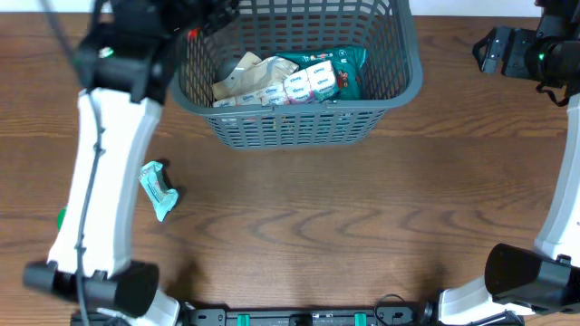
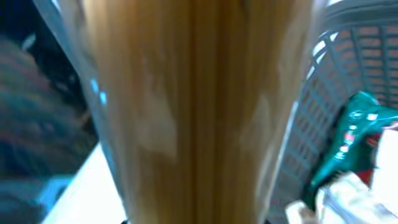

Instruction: Pack container

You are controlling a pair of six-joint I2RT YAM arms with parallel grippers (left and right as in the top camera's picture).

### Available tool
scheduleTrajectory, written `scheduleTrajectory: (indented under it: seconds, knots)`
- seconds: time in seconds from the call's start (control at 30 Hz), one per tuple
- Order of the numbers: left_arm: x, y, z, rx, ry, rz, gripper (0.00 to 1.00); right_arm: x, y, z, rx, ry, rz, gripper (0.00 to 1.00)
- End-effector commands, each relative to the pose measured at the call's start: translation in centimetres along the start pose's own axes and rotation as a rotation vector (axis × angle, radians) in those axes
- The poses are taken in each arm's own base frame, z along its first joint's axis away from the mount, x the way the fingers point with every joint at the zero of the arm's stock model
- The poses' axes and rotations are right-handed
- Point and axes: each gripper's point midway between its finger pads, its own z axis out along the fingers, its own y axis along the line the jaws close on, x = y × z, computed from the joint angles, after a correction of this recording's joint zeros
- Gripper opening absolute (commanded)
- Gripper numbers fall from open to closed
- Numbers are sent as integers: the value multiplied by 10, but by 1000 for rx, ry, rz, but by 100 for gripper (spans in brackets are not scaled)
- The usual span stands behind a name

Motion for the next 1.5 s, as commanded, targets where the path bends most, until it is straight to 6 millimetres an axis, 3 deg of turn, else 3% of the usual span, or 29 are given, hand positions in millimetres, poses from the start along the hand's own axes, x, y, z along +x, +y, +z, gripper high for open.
scheduleTrajectory:
  seconds: [0.0, 0.07, 0.2, 0.37, 0.4, 0.43, 0.6, 0.77, 0.93, 1.07, 1.17, 1.23, 1.33, 1.47]
  knots:
    - [7, -8, 28, 20, 8, 84, 6, 2, -3, 5, 8, 15, -6, 99]
    - [29, -38, 57, 110, 59, 68, 6, 2, -3, 5, 8, 15, -6, 99]
    - [61, -95, 96, 263, 142, 48, 6, 3, -3, 5, 7, 19, -5, 99]
    - [83, -150, 123, 391, 205, 43, 6, 4, -3, 5, 7, 23, -5, 99]
    - [88, -157, 126, 409, 216, 40, 15, 5, -3, 5, 7, 25, -4, 99]
    - [92, -165, 129, 428, 229, 34, 34, 5, -3, 5, 7, 25, -4, 99]
    - [104, -177, 126, 468, 281, -16, 48, 5, -3, 5, 7, 25, -5, 99]
    - [98, -142, 111, 340, 333, 15, 66, 5, -3, 5, 8, 28, -5, 99]
    - [61, -78, 65, 142, 314, 48, 74, 6, -3, 5, 7, 29, -24, 99]
    - [21, -26, 5, -7, 225, -28, 80, 6, -3, 5, 6, 31, -24, 99]
    - [12, 6, -44, -108, 198, -167, 90, 6, -3, 5, 7, 31, -29, 99]
    - [24, 24, -74, -187, 236, -317, 100, 6, -3, 5, 7, 30, -32, 99]
    - [74, 37, -128, -336, 392, -671, 99, 6, -3, 5, 6, 30, -32, 99]
    - [147, 13, -193, -487, 649, -1147, 99, 6, -3, 5, 6, 30, -32, 99]
